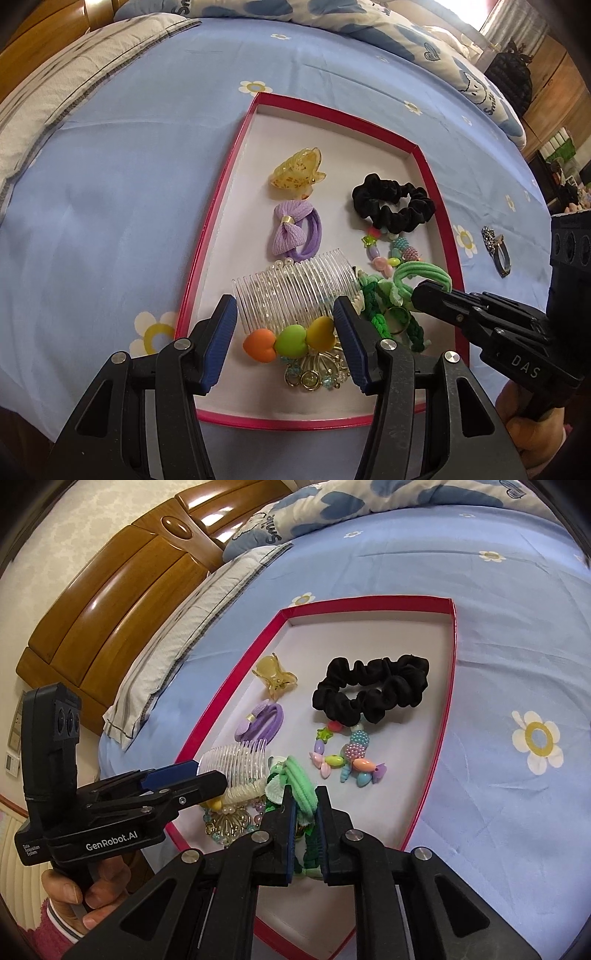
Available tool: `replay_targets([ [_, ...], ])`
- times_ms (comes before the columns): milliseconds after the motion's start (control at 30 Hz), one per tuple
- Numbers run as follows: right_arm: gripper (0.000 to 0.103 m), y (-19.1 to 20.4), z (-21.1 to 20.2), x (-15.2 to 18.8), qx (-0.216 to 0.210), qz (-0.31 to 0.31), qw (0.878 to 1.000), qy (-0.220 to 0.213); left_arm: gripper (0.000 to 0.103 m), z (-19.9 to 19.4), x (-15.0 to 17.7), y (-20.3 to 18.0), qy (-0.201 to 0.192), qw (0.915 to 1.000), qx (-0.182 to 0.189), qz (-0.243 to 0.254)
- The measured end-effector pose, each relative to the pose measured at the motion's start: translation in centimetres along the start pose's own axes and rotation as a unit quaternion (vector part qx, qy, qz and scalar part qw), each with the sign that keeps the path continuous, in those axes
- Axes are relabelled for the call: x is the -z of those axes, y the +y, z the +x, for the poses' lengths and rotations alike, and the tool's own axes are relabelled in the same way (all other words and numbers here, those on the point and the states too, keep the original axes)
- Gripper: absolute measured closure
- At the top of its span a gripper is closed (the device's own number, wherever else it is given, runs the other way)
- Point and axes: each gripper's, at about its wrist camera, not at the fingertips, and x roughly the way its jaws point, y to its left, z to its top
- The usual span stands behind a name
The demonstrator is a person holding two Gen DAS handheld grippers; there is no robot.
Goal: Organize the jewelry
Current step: 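Carry the comb and green hair tie into the red tray with both tools, then open both tools to release the comb and hair tie in the tray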
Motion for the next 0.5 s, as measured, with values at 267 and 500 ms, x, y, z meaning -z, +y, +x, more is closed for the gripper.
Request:
replay_targets([
  [267, 0.089, 0.02, -0.19, 0.05, 0.0, 0.002, 1.0, 0.001, 0.049, 0.21, -0.12, 0.03, 0.005, 1.0, -0.002, -0.004],
  [500, 0.075, 0.1, -0.67, 0.15, -0.001, 0.003, 1.0, -0.005, 0.048, 0.26, -0.12, 0.03, 0.01, 0.9999, -0.002, -0.006],
])
